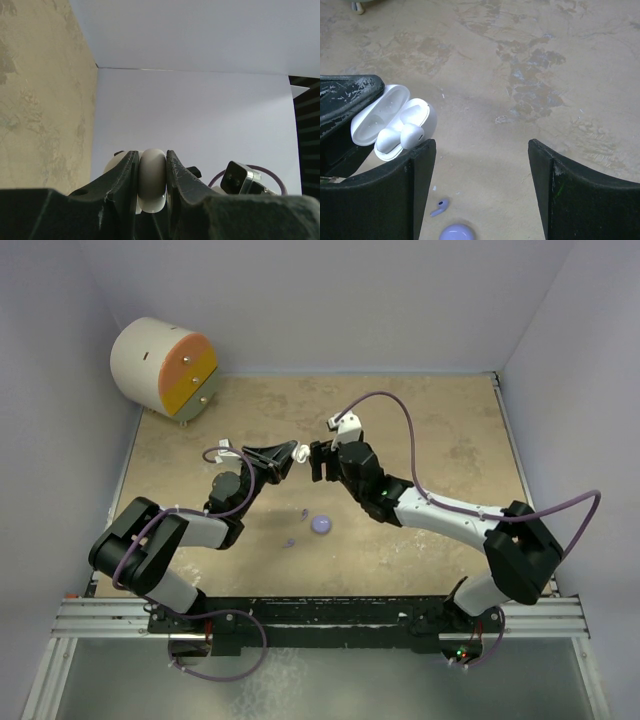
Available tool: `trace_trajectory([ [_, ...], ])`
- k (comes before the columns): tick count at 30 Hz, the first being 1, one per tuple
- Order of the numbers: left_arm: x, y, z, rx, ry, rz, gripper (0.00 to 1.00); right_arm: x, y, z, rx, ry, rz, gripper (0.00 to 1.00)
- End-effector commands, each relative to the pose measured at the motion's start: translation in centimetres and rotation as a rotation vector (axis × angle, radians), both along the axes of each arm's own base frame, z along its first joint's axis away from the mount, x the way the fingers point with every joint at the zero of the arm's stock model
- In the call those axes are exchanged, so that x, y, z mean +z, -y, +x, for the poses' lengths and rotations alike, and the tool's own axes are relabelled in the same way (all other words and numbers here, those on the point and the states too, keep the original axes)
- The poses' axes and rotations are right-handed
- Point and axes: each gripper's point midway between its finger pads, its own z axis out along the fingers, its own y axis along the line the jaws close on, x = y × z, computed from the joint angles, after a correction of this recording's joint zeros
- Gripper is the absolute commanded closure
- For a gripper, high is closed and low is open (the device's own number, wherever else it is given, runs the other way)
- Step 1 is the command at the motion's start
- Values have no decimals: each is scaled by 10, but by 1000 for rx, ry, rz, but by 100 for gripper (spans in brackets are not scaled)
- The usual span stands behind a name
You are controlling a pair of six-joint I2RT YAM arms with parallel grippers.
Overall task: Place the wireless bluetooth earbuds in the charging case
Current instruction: Place the earbud in the charging case.
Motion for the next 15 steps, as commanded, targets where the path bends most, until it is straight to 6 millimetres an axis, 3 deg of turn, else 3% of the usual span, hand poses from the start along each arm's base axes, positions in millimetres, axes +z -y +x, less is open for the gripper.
trace_trajectory([
  [1, 23, 2, 3, 2, 65, -34, 100, 18, -10, 2, 6, 23, 40, 23],
  [15, 16, 5, 6, -3, 55, -21, 100, 17, -14, 1, 16, 14, 38, 23],
])
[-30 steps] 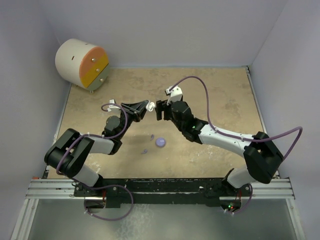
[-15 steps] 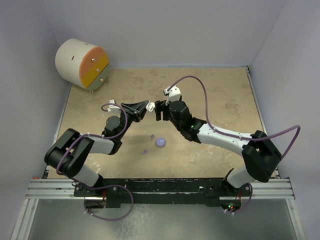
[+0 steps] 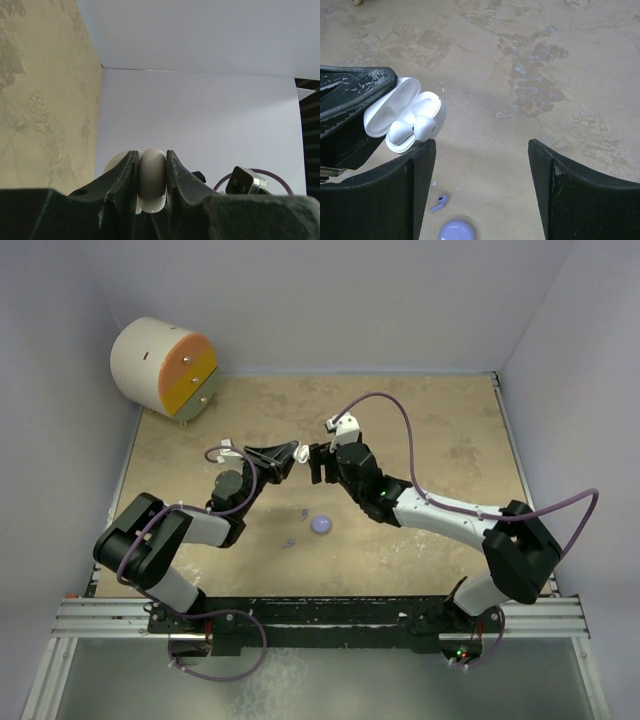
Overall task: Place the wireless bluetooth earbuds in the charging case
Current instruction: Place the earbud in the charging case.
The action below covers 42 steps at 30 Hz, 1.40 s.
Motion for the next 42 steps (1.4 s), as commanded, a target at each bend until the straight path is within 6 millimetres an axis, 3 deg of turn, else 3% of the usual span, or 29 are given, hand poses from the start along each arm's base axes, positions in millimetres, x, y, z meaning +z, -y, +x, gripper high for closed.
trace_trajectory([
  [1, 24, 3, 1, -4, 73, -33, 100, 25, -12, 5, 4, 34, 57, 23],
  [22, 17, 0, -8, -17, 61, -23, 100, 31, -25, 11, 20, 37, 83, 22],
  [42, 15, 0, -11, -22, 57, -20, 100, 36, -23, 28, -17, 44, 64, 21],
])
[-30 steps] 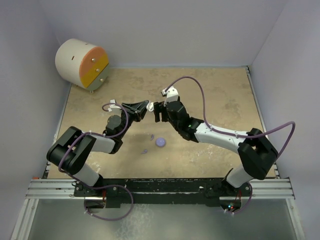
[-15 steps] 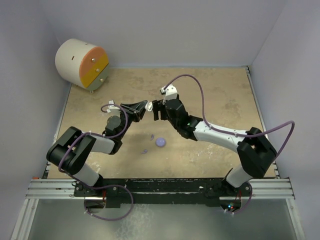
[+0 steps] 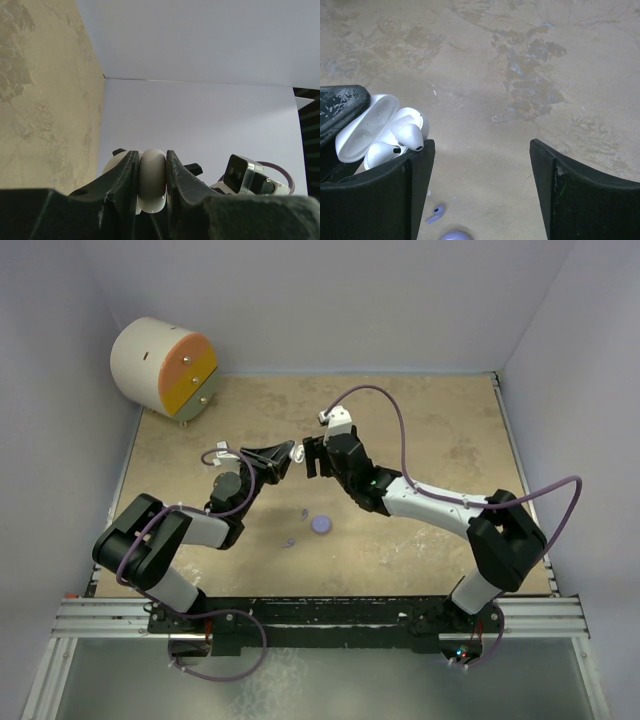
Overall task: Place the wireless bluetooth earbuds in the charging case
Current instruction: Place the earbud in the charging case.
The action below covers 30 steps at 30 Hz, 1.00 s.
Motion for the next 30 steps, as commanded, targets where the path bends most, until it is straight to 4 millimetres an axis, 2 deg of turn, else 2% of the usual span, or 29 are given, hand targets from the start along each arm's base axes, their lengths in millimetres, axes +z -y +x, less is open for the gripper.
trace_trajectory([
  [1, 19, 7, -12, -52, 64, -20, 100, 47, -14, 12, 3, 88, 100, 21],
  [13, 18, 7, -12, -53, 61, -19, 100, 52, -7, 19, -9, 98, 94, 21],
  [18, 19, 6, -10, -44, 61, -24, 100, 47, -1, 20, -18, 89, 90, 20],
  [23, 33, 1, -2, -6, 86, -80, 100, 47, 16, 13, -32, 110, 143, 13],
  [27, 43, -8, 7, 49, 95, -178, 100, 59, 28, -1, 1, 218, 217, 3],
  [30, 48, -14, 14, 91, 93, -232, 100, 61, 32, -7, 22, 250, 226, 2],
])
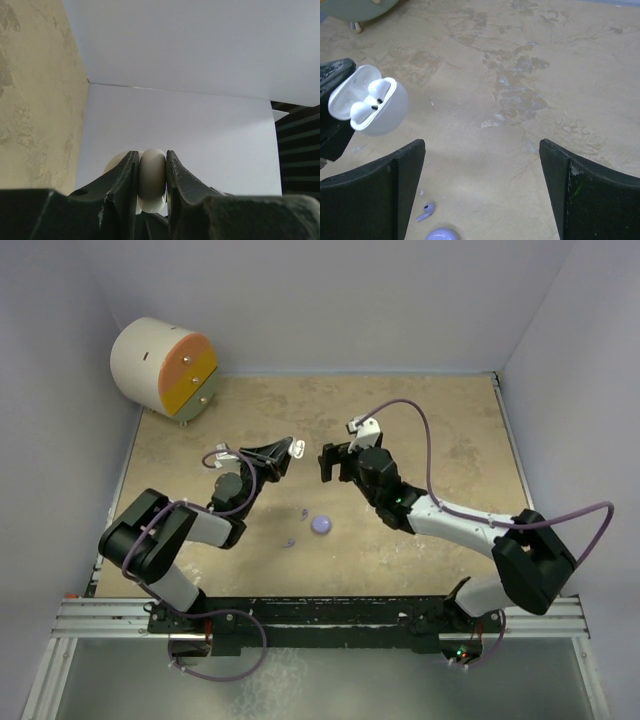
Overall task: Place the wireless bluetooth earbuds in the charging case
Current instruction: Place the earbud in the charging case, then close the charging case.
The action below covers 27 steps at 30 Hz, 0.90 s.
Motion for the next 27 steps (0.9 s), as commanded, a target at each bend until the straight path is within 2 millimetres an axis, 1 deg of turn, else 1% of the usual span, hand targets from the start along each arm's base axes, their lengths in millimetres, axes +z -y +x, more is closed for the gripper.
trace_trajectory([
  [1, 42, -12, 12, 77, 86, -161, 100, 49, -3, -2, 33, 164, 132, 3],
  [2, 43, -12, 15, 88, 76, -172, 100, 51, 0, -3, 28, 184, 146, 3],
  [4, 45, -12, 19, 111, 68, -188, 100, 47, 8, -2, -7, 213, 143, 4],
  [6, 42, -9, 24, 128, 35, -190, 100, 46, 14, 1, -35, 254, 140, 5],
  [7, 41, -6, 26, 131, 20, -190, 100, 45, 13, 3, -38, 260, 131, 5],
  [10, 41, 3, 30, 135, -15, -192, 100, 40, 11, 11, -61, 259, 83, 5],
  [14, 36, 15, 34, 131, -83, -169, 100, 39, 8, 16, -87, 276, 26, 4],
  [24, 34, 33, 34, 125, -146, -134, 100, 50, -9, 17, -15, 315, 43, 4],
  [27, 32, 38, 34, 116, -158, -132, 100, 48, -17, 21, 5, 309, 32, 4],
])
